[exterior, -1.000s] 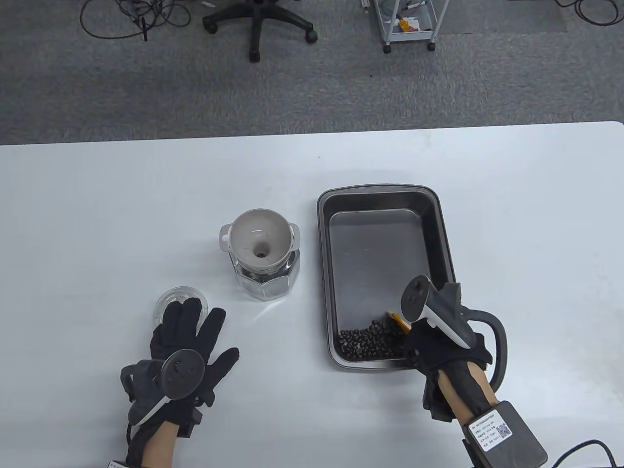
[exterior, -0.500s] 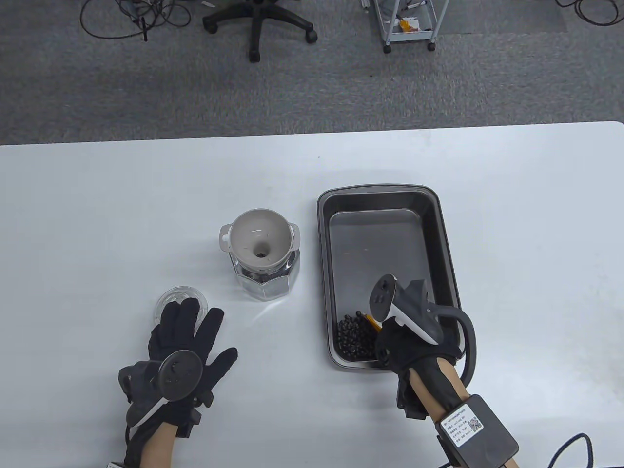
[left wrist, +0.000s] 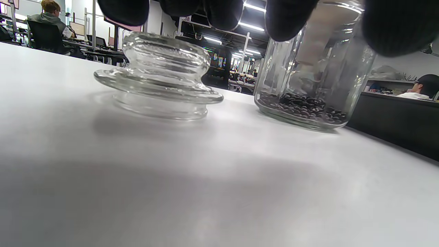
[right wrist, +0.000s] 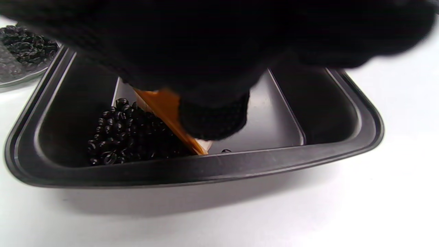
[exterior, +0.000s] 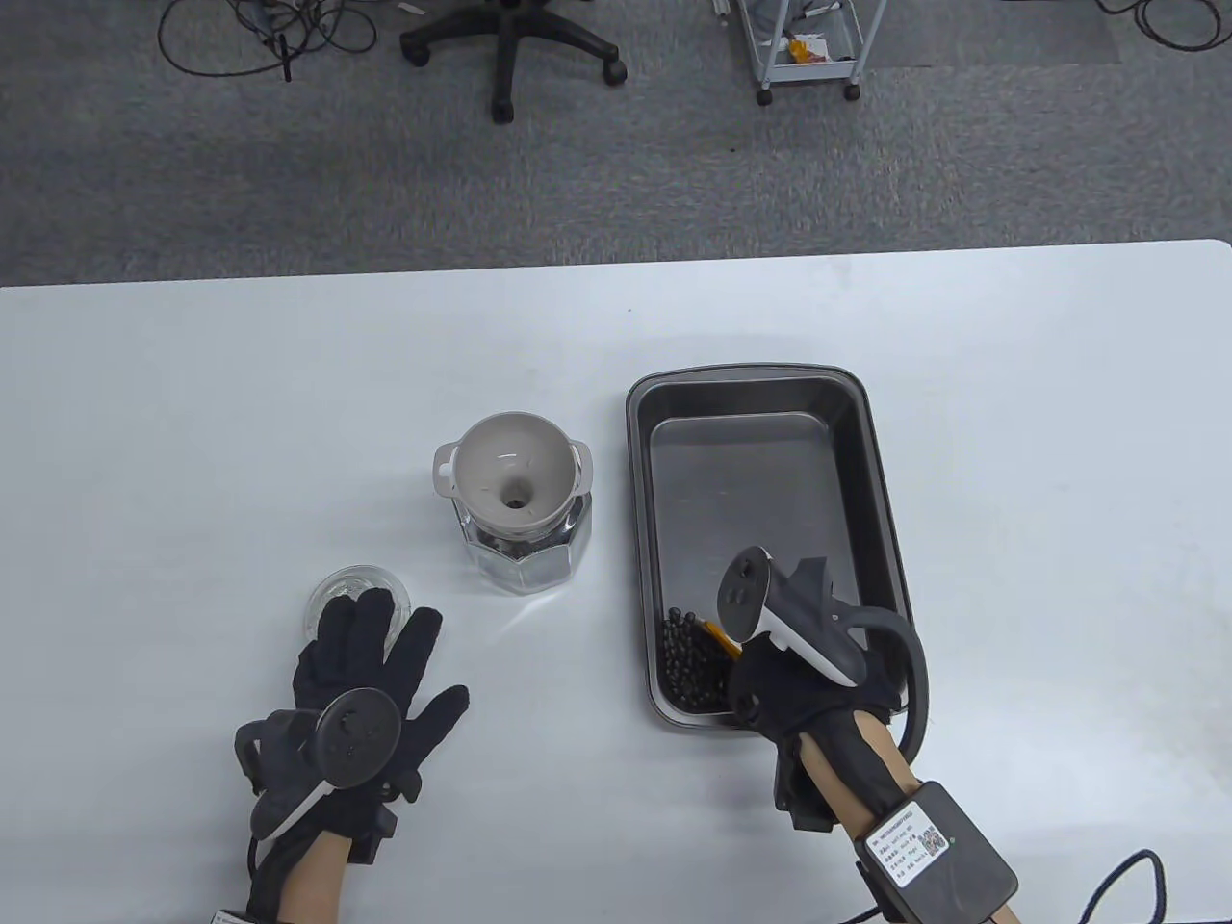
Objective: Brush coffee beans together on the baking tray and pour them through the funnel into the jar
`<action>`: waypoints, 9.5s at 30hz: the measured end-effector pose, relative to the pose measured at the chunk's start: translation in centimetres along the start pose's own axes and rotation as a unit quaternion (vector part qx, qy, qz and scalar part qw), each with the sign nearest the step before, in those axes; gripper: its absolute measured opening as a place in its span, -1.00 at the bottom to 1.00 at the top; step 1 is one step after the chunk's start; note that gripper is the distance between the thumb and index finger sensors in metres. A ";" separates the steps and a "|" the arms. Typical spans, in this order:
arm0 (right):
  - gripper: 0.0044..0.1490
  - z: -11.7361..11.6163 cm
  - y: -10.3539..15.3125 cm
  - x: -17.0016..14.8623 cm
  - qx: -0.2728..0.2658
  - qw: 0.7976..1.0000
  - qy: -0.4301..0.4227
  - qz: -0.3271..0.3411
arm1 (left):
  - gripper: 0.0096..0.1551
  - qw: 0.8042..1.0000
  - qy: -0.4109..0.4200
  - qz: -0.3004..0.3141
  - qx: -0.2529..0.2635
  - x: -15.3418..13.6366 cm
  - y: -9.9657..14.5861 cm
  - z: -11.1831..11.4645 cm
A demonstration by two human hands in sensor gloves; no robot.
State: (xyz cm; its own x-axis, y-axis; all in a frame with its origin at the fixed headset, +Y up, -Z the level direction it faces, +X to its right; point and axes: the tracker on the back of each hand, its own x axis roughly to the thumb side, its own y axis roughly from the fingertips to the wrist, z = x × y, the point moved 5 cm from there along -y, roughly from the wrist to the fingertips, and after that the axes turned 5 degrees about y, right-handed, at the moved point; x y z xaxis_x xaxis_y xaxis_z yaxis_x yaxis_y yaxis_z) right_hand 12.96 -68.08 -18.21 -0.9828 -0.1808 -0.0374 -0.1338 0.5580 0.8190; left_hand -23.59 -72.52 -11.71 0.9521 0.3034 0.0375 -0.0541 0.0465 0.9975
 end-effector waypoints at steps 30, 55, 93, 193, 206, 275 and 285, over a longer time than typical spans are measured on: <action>-0.44 1.8 1.2 -8.1 -0.157 0.973 -0.167 -0.012 | -0.03 1.000 -0.002 -0.002 -0.005 -0.1 -0.1 0.2; -0.42 -0.1 -0.4 -12.7 -0.292 0.898 -0.328 0.028 | -0.04 1.000 -0.004 0.008 0.012 0.6 0.2 -0.4; -0.40 -7.3 -6.3 -20.6 -0.189 0.924 -0.282 -0.176 | -0.03 1.000 -0.001 0.002 0.026 0.4 0.4 -0.8; -0.18 -6.8 -5.6 -15.7 -0.186 0.902 -0.385 -0.066 | -0.04 0.999 0.001 0.002 0.036 0.2 0.4 -1.5; -0.33 -5.2 -4.2 -16.5 -0.204 0.880 -0.425 -0.059 | -0.03 0.999 0.004 0.005 0.037 0.2 0.5 -1.5; -0.36 17.3 4.4 -11.4 -0.348 0.834 -0.425 -0.051 | -0.03 0.998 0.030 0.017 0.049 -0.1 0.6 -2.5; -0.39 20.3 4.4 -8.6 -0.397 0.813 -0.425 -0.033 | -0.03 0.999 0.027 0.007 0.045 -0.6 0.5 -2.4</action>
State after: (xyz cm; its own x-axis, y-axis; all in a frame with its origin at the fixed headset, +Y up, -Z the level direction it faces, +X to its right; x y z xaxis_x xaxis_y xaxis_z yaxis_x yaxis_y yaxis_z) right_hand 18.28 -47.62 -25.95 -0.7544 0.6247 -0.2016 -0.3971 -0.1897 0.8979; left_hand -24.86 -70.39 -11.40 0.9339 0.3539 0.0501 -0.0371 -0.0433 0.9984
